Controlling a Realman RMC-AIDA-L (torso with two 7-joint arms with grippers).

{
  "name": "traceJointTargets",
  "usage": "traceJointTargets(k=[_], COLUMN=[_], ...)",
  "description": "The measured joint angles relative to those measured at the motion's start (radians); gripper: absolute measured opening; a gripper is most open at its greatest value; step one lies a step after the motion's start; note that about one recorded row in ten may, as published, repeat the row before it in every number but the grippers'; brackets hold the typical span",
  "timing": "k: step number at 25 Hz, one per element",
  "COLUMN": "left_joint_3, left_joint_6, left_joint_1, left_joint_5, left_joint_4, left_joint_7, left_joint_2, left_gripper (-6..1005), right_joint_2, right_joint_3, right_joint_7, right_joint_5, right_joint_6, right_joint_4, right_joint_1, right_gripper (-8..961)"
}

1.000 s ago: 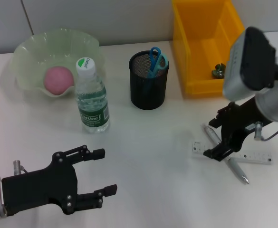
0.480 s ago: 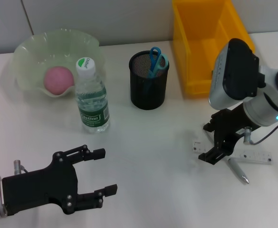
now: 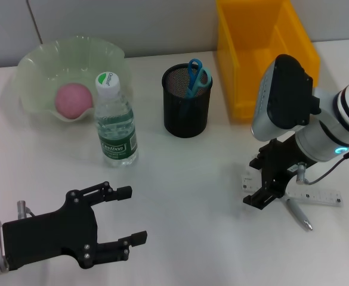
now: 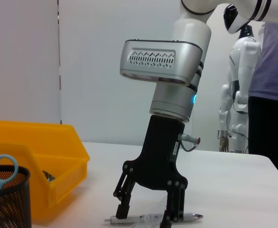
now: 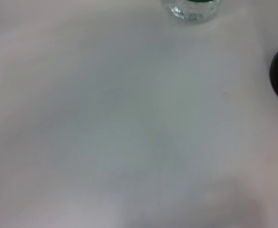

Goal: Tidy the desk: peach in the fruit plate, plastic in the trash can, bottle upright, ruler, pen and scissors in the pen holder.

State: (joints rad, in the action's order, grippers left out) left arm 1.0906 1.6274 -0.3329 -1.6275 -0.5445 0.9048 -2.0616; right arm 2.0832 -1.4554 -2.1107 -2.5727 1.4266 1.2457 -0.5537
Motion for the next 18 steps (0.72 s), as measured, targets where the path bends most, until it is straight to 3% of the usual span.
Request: traceJointTargets(k=[18], left_joint_3=[0.0], left_joint_6=[-0.002], left_joint_1=[0.0], left_joint_5=[0.0], left_joint_4=[0.014], left_joint_7=[-0.009], left_joint_2=[0.0], left_gripper=[797], right_joint_2=[-0.001], right_joint_3=[-0.01], right_joint_7=[-0.035], right_joint_5=[-0.009], right_joint_6=[-0.021], right_joint_4=[-0.055], right_joint_1=[-0.03], right_gripper=[786])
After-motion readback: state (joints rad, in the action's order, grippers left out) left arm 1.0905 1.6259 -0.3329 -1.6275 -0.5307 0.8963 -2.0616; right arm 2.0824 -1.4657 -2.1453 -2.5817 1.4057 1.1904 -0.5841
